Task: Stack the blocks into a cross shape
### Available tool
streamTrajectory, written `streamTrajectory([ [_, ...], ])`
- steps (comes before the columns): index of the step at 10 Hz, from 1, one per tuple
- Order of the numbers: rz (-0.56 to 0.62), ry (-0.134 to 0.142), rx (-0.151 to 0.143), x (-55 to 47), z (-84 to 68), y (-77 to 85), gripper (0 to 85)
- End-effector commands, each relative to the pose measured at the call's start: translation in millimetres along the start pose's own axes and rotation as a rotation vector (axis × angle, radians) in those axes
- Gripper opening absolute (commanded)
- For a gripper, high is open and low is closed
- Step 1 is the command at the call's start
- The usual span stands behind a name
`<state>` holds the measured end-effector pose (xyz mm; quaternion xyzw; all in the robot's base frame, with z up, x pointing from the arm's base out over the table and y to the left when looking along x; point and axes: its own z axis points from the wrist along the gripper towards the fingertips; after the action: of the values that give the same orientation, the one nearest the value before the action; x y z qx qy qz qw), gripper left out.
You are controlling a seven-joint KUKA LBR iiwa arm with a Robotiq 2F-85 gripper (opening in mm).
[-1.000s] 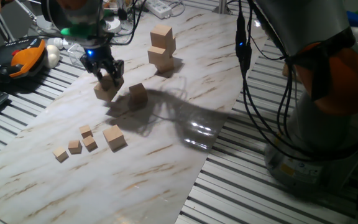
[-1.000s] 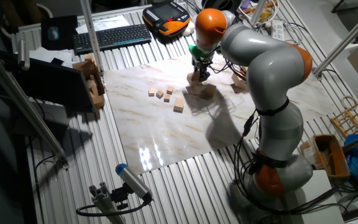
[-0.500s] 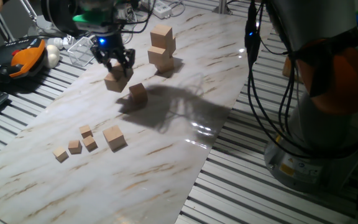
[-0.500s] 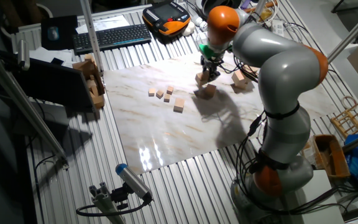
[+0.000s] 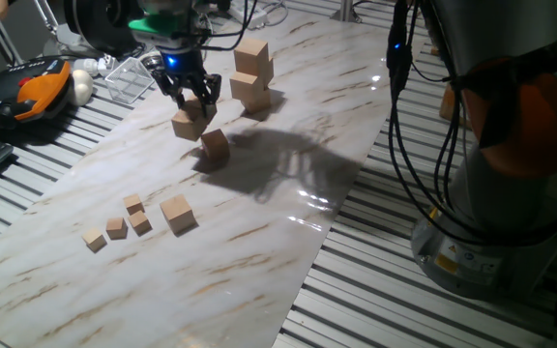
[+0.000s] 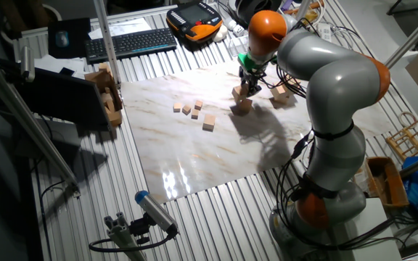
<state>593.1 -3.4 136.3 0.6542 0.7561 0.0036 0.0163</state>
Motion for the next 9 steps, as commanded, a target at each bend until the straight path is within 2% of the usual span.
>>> streamTrajectory([
  [1,-0.001,-0.001,-0.002,-1.3,2.1,-1.1,0.0],
  [6,0.013,0.0,-0.005,-11.7,12.7,-10.8,0.0],
  [9,0.015,0.016,-0.012,-12.4,22.7,-16.1,0.0],
])
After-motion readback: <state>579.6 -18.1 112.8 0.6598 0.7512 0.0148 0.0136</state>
